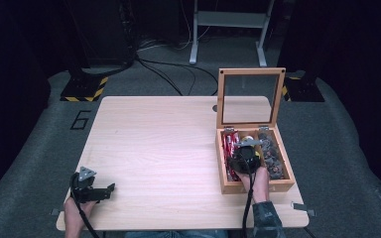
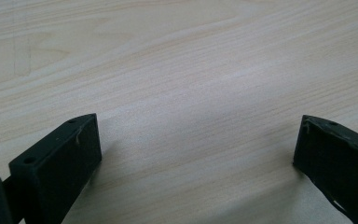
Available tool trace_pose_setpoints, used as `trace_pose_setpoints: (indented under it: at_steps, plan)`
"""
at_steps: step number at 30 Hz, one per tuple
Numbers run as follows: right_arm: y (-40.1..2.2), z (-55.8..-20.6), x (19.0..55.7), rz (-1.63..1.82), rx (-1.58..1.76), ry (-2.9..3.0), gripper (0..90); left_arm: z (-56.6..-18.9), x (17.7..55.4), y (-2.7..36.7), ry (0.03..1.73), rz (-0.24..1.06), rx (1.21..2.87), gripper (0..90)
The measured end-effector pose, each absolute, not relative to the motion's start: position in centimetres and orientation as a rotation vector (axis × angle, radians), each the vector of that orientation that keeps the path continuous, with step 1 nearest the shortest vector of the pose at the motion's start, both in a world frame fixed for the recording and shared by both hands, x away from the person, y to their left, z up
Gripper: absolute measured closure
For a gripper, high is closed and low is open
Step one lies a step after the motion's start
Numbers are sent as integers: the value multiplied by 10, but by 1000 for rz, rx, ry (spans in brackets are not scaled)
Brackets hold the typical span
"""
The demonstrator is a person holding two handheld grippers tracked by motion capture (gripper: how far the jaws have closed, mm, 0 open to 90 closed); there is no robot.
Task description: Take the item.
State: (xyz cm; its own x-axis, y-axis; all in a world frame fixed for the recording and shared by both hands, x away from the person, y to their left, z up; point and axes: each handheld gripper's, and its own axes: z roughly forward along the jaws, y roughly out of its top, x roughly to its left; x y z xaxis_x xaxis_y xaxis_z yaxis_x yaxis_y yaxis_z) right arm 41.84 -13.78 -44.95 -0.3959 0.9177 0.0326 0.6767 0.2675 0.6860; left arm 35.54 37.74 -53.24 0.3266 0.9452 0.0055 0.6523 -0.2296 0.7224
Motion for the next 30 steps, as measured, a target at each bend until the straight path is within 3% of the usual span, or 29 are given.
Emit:
trace_pose_setpoints:
  at_steps: [17, 30]
  plan:
    - [-142, -450, 417, 941, 1554, 2094, 868, -532, 355, 377, 1402, 605, 1971, 3]
    - [-143, -446, 415, 967, 1536, 2060, 886, -532, 355, 377, 1402, 605, 1971, 4]
